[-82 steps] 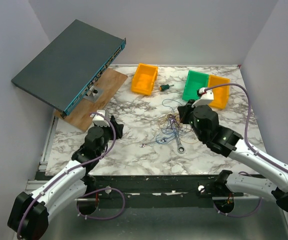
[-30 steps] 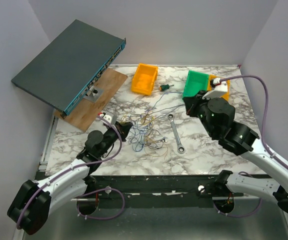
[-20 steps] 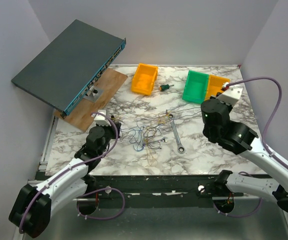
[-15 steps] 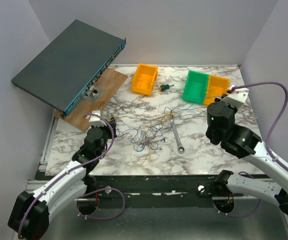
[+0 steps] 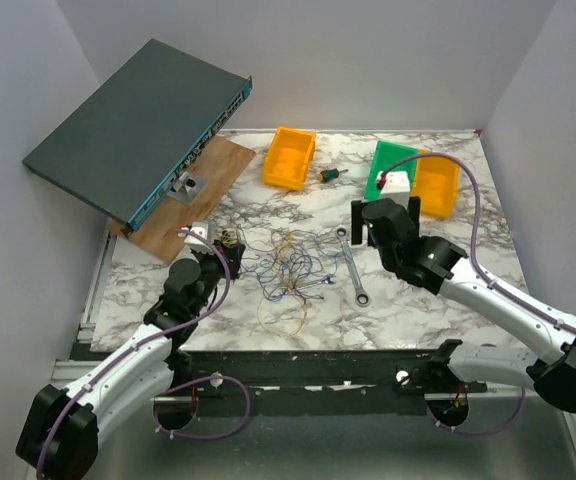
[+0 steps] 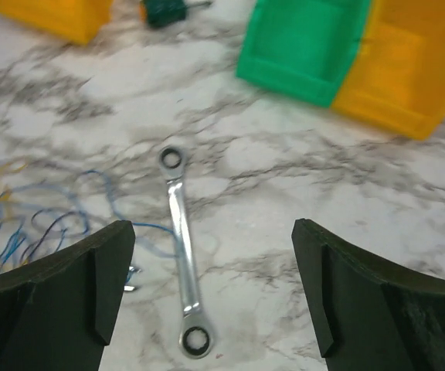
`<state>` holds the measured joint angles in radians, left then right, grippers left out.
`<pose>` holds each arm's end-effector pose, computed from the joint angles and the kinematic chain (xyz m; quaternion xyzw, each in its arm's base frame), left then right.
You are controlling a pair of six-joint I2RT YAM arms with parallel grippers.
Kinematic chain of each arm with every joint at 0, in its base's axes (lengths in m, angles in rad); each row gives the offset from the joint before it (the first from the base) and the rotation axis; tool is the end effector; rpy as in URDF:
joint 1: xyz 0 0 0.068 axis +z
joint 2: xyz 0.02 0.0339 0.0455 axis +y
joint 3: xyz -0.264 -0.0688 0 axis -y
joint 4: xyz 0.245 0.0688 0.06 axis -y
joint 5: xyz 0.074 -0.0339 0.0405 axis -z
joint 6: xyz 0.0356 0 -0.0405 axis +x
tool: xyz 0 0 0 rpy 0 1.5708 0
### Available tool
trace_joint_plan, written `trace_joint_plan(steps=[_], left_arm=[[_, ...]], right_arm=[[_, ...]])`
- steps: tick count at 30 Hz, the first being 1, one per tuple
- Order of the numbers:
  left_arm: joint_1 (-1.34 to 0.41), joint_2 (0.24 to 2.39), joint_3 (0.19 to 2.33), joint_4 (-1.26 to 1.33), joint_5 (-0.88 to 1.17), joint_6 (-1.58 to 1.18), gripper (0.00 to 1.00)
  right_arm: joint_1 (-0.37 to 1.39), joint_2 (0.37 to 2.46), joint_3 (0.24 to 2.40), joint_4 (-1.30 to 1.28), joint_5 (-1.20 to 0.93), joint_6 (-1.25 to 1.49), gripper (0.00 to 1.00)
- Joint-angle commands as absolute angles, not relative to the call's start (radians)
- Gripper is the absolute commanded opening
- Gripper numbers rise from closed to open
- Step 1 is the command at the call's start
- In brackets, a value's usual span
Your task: Untangle the cables
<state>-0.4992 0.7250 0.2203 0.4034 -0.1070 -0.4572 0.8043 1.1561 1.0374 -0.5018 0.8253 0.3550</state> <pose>0.1552 -0.0803 0.2116 -0.0203 0.7415 -0.2728 0.6126 0.1880 0.1575 0.3286 -0.0026 0.8350 -0.0688 0.5459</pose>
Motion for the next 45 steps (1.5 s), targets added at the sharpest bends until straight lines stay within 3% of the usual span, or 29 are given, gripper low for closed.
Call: trace_joint_plan(steps=[1,6,14,22,33,37,39,41,42,45], left_arm=[[-0.495,0.755,0.229,0.500,0.093,-0.418,0.00],[-0.496,0.740,0.221,0.518,0.135,-0.408,0.00],[-0.496,0.696,0.207,0.507,0.114,-0.397,0.00],[-0.497,0.686,0.206,0.498,0.115,-0.394,0.00],[-0.496,0.686,0.201,0.512,0.132,-0.393,0.00],[-0.497,0.670,0.194,0.510,0.121,-0.391,0.00],[-0.497,0.657,0.190,0.502,0.105,-0.390,0.00],[-0.495,0.641,0.185,0.484,0.078,-0.391,0.00],[-0.495,0.632,0.183,0.474,0.052,-0.393,0.00],[-0.495,0.589,0.198,0.364,-0.081,-0.433,0.00]], right_arm=[[0.804,1.112,0.929,-0.319,0.306,0.256,0.94],[0.804,1.161,0.855,-0.131,-0.019,0.186,0.94],[0.806,1.399,0.841,0.088,-0.159,0.296,0.95],[0.810,1.589,0.879,0.204,-0.053,0.327,0.93],[0.810,1.769,0.925,0.385,-0.164,0.401,0.87],[0.810,1.827,0.953,0.351,-0.116,0.402,0.69],[0.811,1.833,0.947,0.342,-0.054,0.404,0.46],[0.810,1.817,0.942,0.299,0.100,0.429,0.13],[0.808,1.799,0.939,0.263,0.188,0.442,0.01],[0.771,1.700,0.890,0.179,0.387,0.480,0.01]])
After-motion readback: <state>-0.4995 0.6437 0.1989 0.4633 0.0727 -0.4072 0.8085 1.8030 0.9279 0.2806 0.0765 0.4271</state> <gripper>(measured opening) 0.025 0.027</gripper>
